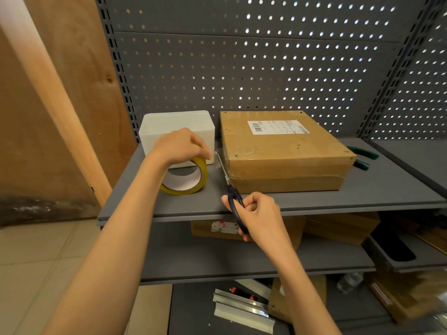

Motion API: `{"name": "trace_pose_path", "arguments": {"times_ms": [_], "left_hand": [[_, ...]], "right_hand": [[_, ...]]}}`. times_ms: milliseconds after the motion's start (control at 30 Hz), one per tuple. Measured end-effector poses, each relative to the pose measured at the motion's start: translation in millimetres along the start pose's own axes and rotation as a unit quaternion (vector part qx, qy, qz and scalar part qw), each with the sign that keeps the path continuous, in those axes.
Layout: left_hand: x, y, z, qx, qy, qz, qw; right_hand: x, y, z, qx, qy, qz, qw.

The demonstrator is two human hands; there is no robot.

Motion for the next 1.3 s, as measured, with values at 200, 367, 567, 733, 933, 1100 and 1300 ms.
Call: {"name": "trace_pose_path", "arguments": {"times_ms": [200,367,567,733,933,1100,1300], "left_hand": [[1,0,-1,0.002,0.000,0.000,1.000],[0,2,-2,-0.002,-0.002,-0.002,1.000],[3,1,-2,0.001,0.008,-0.023,1.000],[4,-4,0,0.017,0.010,-0.024,1.000],[4,-7,2,0.038,0.035,0.024,0.998],[7,-9,-1,0.051,0.021,0.066,0.996],[7,-3,-3,0.048,0.026,0.074,0.996]], "right_hand": [[0,0,-1,0.002,-0.005,-0.001,1.000],[-3,1,-4,0.002,0.000,-0.005,1.000],[3,-14,-11,0.048,0.046,-0.089,0.994],[22,-33,-22,0.090,0.084,-0.117,0.986],[38,-50,-24,0.114,0.099,-0.103,0.983],[49,-48,-19,0.116,0.122,-0.093,0.981],[79,-46,-13,0.135,0.172,-0.050,0.974]]}}
Point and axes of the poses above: each hand's wrist, its own z-axis towards the middle knuckle, its own x-axis out of the back of the hand, y = z × x, the point moved 10 cm from there along z, towards the middle knuckle, and after that the axes turned 7 degrees about -z, right-handed, at the moved point
